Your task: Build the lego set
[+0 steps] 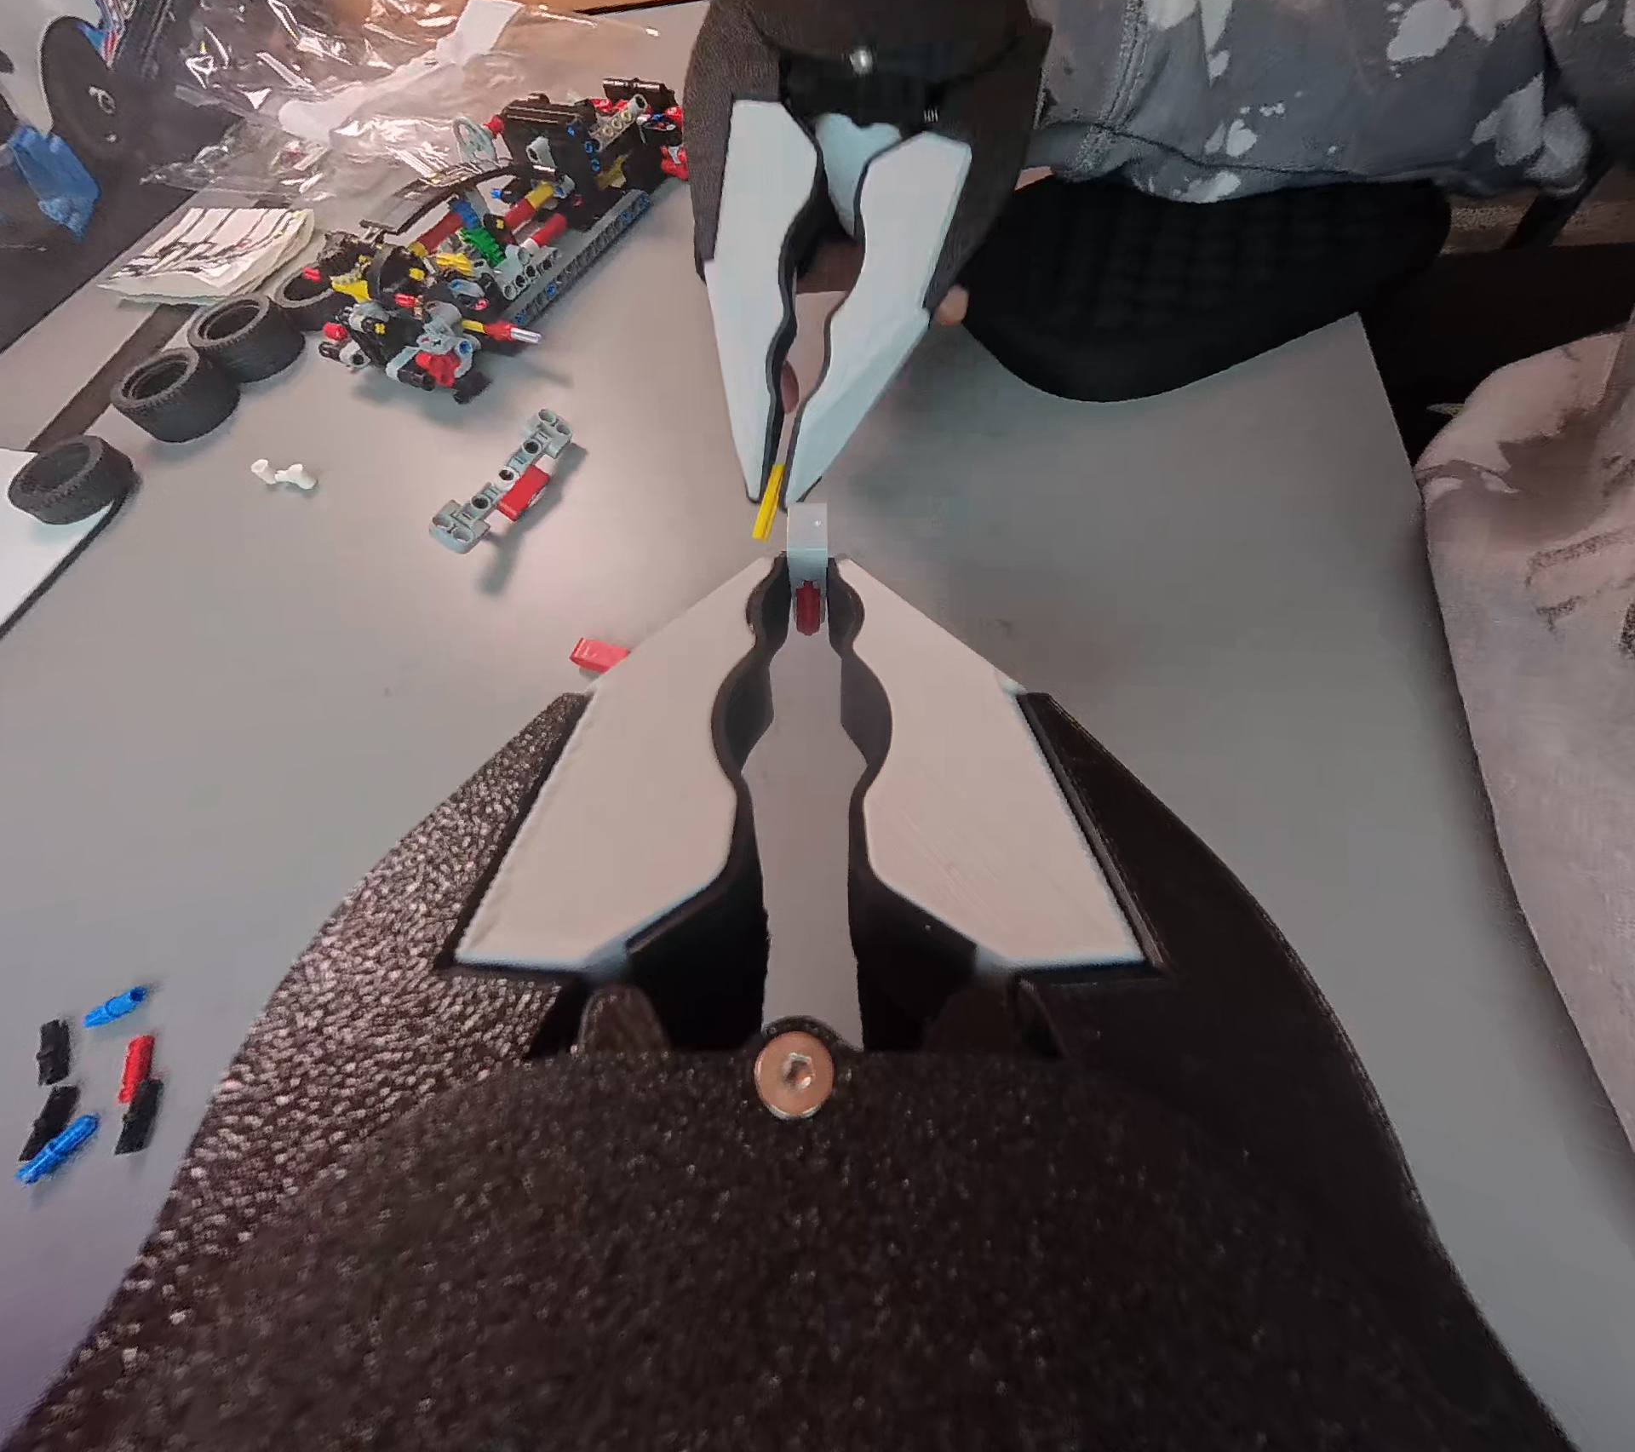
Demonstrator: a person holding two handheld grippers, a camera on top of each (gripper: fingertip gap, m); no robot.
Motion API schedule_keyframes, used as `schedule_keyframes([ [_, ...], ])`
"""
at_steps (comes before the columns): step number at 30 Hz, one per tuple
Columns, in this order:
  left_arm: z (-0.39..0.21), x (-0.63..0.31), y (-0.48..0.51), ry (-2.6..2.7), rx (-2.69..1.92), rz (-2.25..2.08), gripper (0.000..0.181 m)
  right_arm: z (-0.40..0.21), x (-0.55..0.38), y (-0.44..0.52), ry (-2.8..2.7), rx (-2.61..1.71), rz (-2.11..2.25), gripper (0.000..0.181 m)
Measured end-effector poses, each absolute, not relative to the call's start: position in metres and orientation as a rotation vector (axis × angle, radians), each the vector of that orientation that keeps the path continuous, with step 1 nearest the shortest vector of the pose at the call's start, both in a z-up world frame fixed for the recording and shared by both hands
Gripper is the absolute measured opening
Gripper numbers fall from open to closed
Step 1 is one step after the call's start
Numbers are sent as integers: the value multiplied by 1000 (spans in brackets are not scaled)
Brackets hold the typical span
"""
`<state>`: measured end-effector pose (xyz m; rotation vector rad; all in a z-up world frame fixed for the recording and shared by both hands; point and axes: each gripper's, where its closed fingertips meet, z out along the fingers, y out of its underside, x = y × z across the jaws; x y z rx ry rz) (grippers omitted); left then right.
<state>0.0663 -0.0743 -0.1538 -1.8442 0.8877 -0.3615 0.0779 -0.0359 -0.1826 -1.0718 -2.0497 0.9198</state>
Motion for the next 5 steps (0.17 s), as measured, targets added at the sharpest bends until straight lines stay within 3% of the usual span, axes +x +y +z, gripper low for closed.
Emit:
schedule_keyframes([
  [1,-157,64,-73,868,-1864,-374,7,-199,76,-29,-2093,-1051,766,2],
  [5,-168,53,-66,746,-1945,-435,7,-217,70,-20,-2111,-1031,594,2],
])
